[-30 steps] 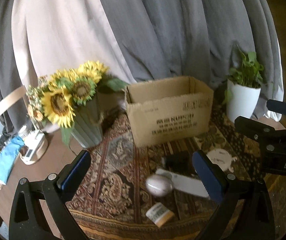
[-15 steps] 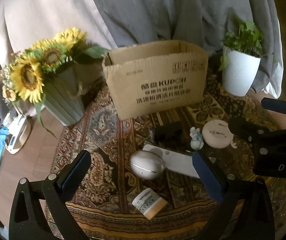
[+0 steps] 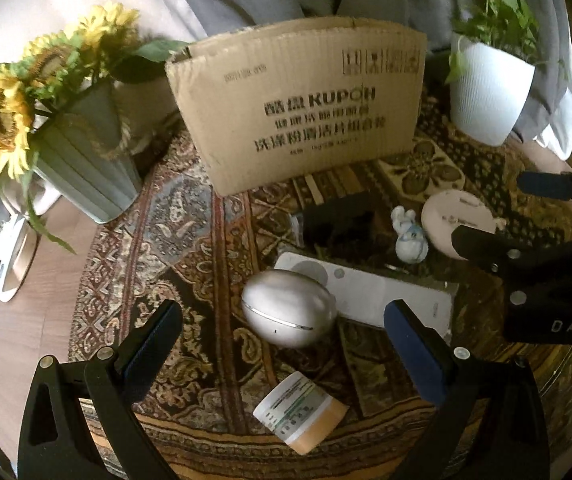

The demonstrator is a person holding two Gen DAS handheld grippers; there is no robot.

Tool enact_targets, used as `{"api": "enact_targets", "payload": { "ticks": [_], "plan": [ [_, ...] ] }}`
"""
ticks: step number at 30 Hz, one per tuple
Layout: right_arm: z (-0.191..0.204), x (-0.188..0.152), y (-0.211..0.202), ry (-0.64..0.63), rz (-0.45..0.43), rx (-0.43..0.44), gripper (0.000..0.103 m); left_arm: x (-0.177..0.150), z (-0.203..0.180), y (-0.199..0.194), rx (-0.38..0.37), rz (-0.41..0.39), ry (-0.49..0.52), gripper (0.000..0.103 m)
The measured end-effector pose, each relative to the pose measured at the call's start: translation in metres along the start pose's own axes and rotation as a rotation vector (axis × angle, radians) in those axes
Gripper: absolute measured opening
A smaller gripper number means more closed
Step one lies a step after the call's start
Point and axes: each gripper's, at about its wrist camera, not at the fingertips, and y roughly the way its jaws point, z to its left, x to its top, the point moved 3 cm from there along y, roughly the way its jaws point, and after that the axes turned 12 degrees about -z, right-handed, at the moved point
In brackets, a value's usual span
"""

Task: Organize rigid objects
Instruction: 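Withdraw the left gripper from the box toward the remaining items, then grasp the silver egg with the left gripper while the right grasps the white round toy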

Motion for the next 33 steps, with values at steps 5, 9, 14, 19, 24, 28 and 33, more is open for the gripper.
{"api": "enact_targets", "payload": {
  "ticks": [5,9,14,19,24,28,33],
  "plan": [
    [0.001,-0.004,0.017,-0.016,0.029,0.002,0.1,-0.004,0.002,0.013,-0.005,0.022,0.027,0.098],
    [0.001,-0.006,0.027,-0.027,0.039,-0.006,0.1,-0.006,0.001,0.022,-0.019,0.032,0.039,0.097],
    [0.001,-0.009,0.038,-0.035,0.064,-0.009,0.1,-0.009,0.003,0.032,-0.037,0.044,0.051,0.094],
    [0.001,-0.011,0.047,-0.049,0.09,-0.01,0.1,-0.014,0.002,0.041,-0.072,0.064,0.053,0.089],
    [0.001,-0.015,0.056,-0.046,0.121,-0.006,0.1,-0.014,0.003,0.044,-0.095,0.058,0.047,0.083],
    [0.0,-0.018,0.061,-0.022,0.134,0.013,0.099,-0.012,0.002,0.045,-0.114,0.052,0.038,0.073],
    [-0.002,-0.018,0.061,-0.017,0.124,0.012,0.086,-0.011,0.002,0.044,-0.122,0.044,0.022,0.063]
  ]
}}
